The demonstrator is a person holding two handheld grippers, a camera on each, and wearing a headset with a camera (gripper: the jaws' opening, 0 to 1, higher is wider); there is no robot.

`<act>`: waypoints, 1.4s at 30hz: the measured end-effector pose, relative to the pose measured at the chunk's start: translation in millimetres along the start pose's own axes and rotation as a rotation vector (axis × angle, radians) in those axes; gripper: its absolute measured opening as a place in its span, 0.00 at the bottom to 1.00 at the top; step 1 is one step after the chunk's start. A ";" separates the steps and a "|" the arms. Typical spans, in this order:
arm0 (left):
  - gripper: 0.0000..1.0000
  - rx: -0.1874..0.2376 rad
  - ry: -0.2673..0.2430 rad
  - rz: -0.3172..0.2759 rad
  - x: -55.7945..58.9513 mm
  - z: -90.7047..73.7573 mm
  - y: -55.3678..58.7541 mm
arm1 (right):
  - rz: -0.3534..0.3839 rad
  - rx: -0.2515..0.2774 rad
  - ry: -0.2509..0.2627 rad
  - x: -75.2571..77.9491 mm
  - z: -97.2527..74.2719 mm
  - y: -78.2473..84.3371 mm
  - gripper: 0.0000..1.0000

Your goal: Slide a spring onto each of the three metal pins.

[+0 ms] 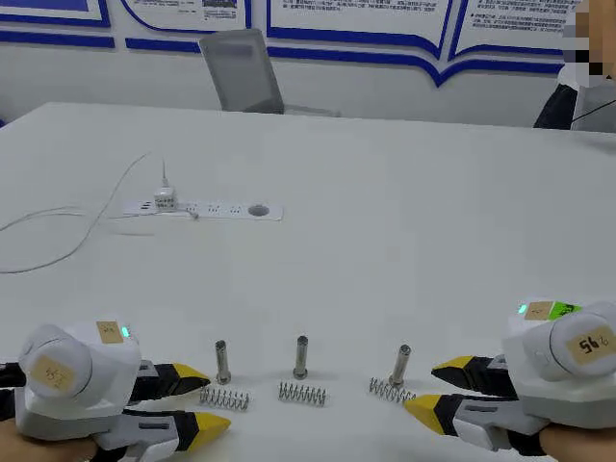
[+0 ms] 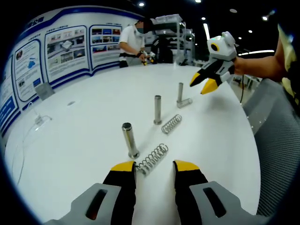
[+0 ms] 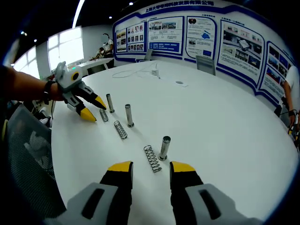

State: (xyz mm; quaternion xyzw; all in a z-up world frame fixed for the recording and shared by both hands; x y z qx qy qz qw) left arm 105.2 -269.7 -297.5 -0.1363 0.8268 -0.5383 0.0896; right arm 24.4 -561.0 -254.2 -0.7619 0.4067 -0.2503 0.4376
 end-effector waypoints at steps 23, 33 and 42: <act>0.14 -0.029 0.007 0.015 9.5 -6.9 4.2 | 0.000 0.007 -0.013 -2.3 1.9 0.5 0.32; 0.13 -0.043 0.042 0.053 16.3 -3.6 4.4 | 0.004 0.007 -0.012 -2.5 2.6 1.7 0.32; 0.11 -0.042 0.048 0.064 17.6 -1.9 3.7 | 0.001 0.014 -0.012 -3.8 1.0 -0.6 0.32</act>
Point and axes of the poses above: the centre of the closed fingertips' face, and the gripper's own axes: z roughly forward along the fingers, x roughly to its right, y roughly out of its underside, the point moved 8 cm from there along -z, roughly backward along the fingers, and after that the axes turned 10 degrees about x, right-handed, at the moved point
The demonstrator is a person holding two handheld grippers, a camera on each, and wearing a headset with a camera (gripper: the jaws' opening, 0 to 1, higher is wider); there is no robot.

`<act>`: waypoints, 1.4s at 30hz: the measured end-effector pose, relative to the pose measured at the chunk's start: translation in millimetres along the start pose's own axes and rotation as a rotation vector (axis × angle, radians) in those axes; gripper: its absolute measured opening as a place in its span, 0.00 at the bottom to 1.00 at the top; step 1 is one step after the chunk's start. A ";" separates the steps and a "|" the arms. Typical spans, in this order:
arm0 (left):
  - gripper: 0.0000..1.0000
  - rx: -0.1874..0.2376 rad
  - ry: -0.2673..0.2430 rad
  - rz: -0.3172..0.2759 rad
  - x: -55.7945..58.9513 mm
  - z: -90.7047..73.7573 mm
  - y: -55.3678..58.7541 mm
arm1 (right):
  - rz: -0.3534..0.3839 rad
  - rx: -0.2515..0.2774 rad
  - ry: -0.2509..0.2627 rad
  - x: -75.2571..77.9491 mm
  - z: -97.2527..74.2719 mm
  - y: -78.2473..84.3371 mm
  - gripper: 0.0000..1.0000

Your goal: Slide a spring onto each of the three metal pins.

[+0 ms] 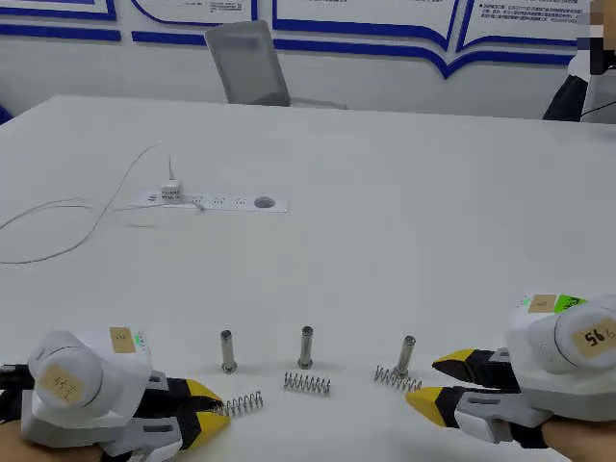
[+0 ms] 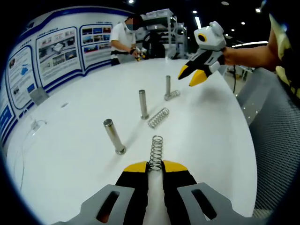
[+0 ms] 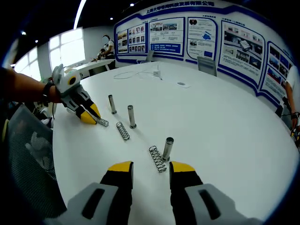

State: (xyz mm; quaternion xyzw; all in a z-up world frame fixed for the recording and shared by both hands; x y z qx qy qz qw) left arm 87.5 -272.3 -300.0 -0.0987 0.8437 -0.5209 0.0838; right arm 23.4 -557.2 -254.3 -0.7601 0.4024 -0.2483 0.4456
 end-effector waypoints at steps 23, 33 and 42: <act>0.10 0.047 0.049 0.038 22.1 -6.0 -25.3 | -0.044 0.006 -0.098 -15.6 -2.5 -16.0 0.30; 0.10 0.107 0.070 0.074 34.0 -6.7 -48.3 | -0.089 0.013 -0.203 -32.8 2.6 -30.5 0.29; 0.10 0.135 0.090 0.097 44.8 -8.2 -61.0 | -0.153 0.015 -0.298 -52.6 11.6 -41.1 0.28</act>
Point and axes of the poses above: the centre of the closed fingertips' face, and the gripper's own axes: z roughly forward along the fingers, x roughly to its right, y roughly out of its underside, the point moved 8 cm from there along -z, roughly backward along the fingers, and after that the axes turned 10 degrees about x, right-handed, at the moved point
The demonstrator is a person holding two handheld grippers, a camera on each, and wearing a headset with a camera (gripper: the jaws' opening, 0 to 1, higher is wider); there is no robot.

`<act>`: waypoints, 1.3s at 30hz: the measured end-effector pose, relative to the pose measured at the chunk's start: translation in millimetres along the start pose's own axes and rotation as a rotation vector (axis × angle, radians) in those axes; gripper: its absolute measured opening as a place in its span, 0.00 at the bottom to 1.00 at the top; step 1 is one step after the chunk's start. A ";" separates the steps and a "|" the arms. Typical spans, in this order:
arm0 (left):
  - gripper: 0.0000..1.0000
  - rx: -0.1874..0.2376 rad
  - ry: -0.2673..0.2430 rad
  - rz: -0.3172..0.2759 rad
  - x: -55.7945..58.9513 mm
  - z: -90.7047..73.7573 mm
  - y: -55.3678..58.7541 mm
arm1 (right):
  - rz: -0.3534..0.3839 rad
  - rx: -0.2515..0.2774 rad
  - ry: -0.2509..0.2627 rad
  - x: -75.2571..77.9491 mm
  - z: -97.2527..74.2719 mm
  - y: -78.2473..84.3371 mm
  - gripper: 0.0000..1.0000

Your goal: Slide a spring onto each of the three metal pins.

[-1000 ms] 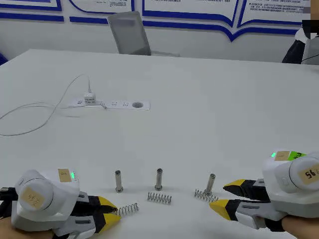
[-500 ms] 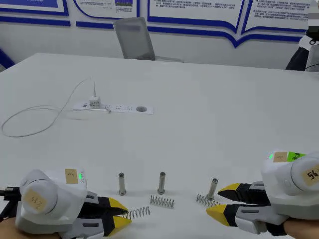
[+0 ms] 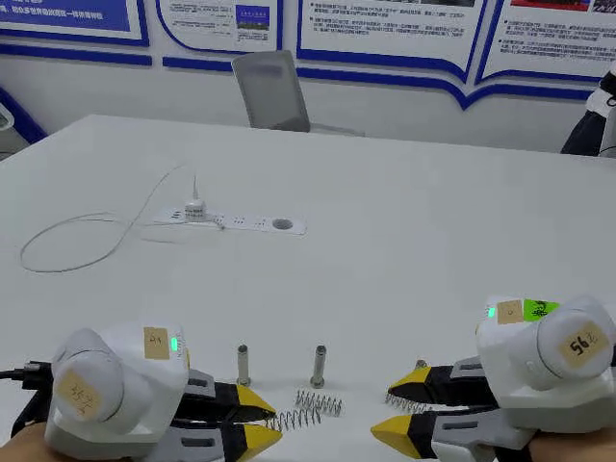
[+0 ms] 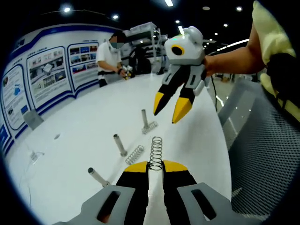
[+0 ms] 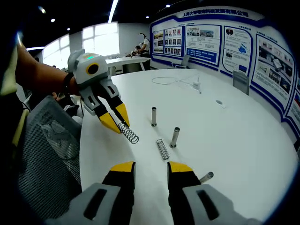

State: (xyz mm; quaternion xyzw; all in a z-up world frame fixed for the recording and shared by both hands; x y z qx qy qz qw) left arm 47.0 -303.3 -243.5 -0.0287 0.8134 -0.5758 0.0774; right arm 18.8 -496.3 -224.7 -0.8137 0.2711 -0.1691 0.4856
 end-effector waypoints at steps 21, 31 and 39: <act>0.10 0.071 0.070 0.027 16.3 8.1 -23.2 | -0.018 0.049 -0.151 -20.7 9.5 -8.7 0.22; 0.10 0.088 0.087 0.019 18.7 10.8 -24.9 | -0.013 0.065 -0.177 -23.6 8.5 -10.0 0.16; 0.10 0.087 0.088 0.015 17.8 11.3 -22.9 | -0.008 0.075 -0.187 -24.5 7.1 -14.8 0.13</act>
Point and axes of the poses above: the centre of the closed fingertips' face, and the gripper's own axes: z roughly forward along the fingers, x roughly to its right, y roughly out of its underside, the point moved 8 cm from there along -z, roughly backward along the fingers, and after that the axes turned 10 degrees about x, right-handed, at the moved point
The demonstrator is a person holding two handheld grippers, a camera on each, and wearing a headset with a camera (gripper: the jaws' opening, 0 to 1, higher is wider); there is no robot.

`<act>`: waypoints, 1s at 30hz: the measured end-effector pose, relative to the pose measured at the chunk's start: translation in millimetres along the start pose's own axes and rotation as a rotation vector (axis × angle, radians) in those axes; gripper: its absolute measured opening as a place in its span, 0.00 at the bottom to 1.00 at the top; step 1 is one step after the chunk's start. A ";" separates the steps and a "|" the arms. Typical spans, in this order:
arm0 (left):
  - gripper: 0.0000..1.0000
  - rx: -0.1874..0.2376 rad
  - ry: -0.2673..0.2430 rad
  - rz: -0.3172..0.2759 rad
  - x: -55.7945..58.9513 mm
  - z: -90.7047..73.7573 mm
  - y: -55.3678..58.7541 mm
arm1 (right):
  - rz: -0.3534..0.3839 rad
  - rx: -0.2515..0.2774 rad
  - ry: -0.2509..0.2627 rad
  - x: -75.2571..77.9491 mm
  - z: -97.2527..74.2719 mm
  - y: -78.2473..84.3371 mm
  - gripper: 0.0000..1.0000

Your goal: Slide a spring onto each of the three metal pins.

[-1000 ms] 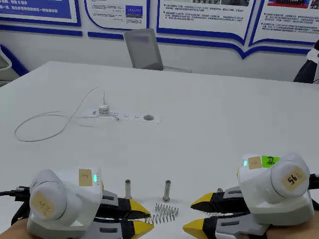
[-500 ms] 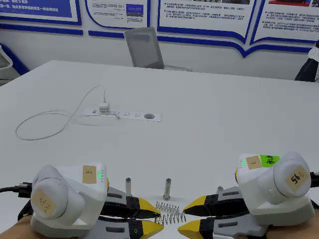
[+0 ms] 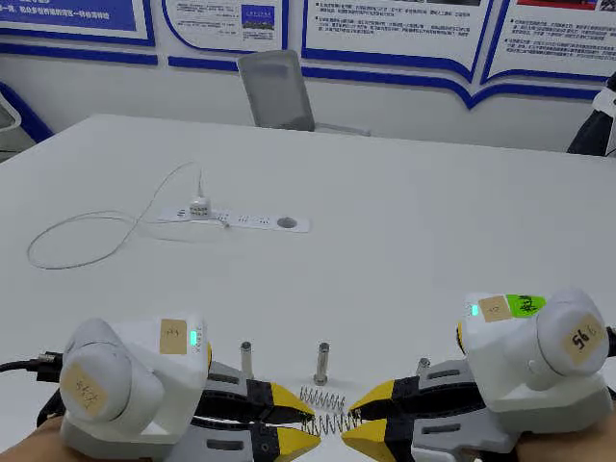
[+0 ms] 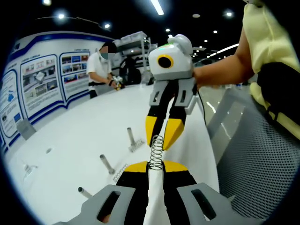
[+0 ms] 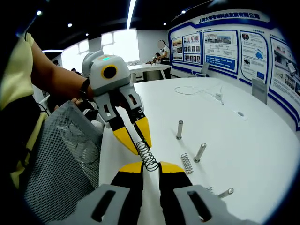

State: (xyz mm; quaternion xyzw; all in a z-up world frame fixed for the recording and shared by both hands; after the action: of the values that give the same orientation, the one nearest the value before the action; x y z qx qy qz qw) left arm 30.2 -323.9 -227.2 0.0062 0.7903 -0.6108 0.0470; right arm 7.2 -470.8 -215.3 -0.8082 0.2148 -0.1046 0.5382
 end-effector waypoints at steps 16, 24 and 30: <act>0.10 0.041 -0.024 -0.031 -2.5 -0.3 -1.8 | -0.019 0.045 -0.022 -6.9 1.0 -23.7 0.11; 0.09 0.050 -0.038 -0.044 -4.8 -1.6 -1.7 | -0.025 0.057 -0.025 -7.5 4.9 -31.3 0.11; 0.09 0.066 -0.045 -0.058 -3.5 -0.4 -3.3 | -0.037 0.078 -0.024 -8.3 7.2 -38.7 0.12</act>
State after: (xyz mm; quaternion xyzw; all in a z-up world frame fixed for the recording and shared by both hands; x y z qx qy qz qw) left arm 33.4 -324.3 -223.6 -0.0289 0.7683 -0.6377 0.0467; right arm 11.8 -448.3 -182.2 -0.7916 0.1891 -0.1133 0.5698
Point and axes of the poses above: the centre of the closed fingertips' face, and the gripper's own axes: z roughly forward along the fingers, x roughly to its right, y roughly out of its underside, the point moved 8 cm from there along -z, roughly backward along the fingers, and after that the axes turned 10 degrees about x, right-handed, at the moved point
